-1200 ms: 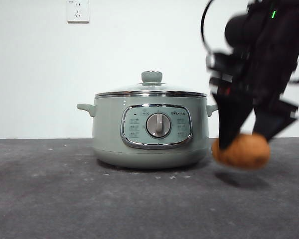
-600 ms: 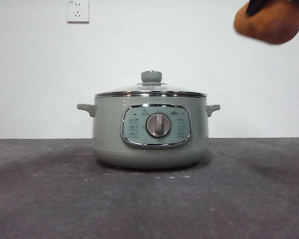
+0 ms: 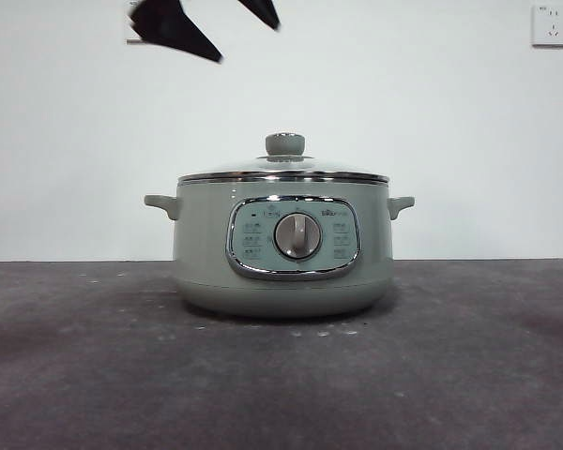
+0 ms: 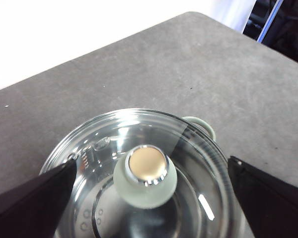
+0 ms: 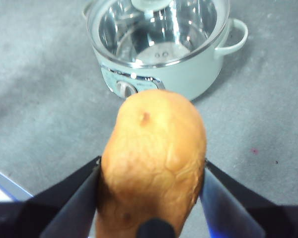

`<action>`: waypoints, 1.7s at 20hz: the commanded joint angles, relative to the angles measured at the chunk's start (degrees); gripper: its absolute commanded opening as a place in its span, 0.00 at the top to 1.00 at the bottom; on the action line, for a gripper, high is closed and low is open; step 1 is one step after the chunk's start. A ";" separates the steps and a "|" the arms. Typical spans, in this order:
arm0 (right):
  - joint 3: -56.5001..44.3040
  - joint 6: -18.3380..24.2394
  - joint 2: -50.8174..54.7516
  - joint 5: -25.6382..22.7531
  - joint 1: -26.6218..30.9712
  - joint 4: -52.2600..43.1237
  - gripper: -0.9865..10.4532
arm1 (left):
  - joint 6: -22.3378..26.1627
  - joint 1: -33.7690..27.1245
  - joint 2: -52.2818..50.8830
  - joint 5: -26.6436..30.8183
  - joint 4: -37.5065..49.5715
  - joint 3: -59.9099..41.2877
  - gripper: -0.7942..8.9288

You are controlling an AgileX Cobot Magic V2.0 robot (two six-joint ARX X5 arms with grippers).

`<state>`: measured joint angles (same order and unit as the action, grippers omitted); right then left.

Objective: Pick up the potato,open the lid,put the potato in the pot,close the lid

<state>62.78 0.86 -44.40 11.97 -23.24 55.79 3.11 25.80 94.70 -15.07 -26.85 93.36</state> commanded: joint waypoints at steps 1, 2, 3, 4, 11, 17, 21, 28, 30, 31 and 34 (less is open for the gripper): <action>0.09 -1.64 1.38 0.00 -0.04 0.00 0.93 | 1.88 0.66 4.63 0.39 1.36 1.90 0.30; 0.09 -2.12 1.79 -0.02 -0.04 0.00 0.93 | 1.88 0.79 6.05 0.42 2.47 2.01 0.30; 0.09 -2.21 2.16 -0.02 -0.04 0.04 0.93 | 1.86 0.79 7.52 0.39 3.37 2.01 0.30; 0.09 -2.23 2.34 -0.04 -0.04 0.07 0.93 | 1.86 0.85 8.72 0.42 4.00 2.01 0.30; 0.09 -2.32 2.29 -1.57 -0.04 0.94 0.93 | 1.88 1.55 15.32 1.66 6.34 2.01 0.30; 0.09 -2.21 2.29 -3.08 -0.04 1.38 0.93 | 1.79 2.05 17.00 1.64 6.36 2.01 0.31; 0.09 -2.16 2.29 -4.35 -0.04 1.31 0.93 | 1.38 2.40 17.00 1.57 5.55 2.01 0.60; 0.09 -2.05 2.16 -4.98 -0.04 1.25 0.93 | 1.36 2.43 16.94 1.60 2.03 2.01 0.83; 0.09 -2.05 2.16 -4.96 -0.04 1.25 0.93 | 1.38 2.43 16.94 1.49 1.66 2.01 0.92; 0.09 -2.08 2.14 -4.96 -0.04 1.25 0.93 | 1.38 2.43 16.94 1.36 1.66 2.01 0.93; 0.09 -2.08 1.81 -4.96 -0.04 1.29 0.93 | 1.38 2.43 16.74 1.36 1.70 2.01 0.93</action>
<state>62.78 -0.86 -42.52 7.25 -23.24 57.41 5.58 28.29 110.43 -13.52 -22.37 96.33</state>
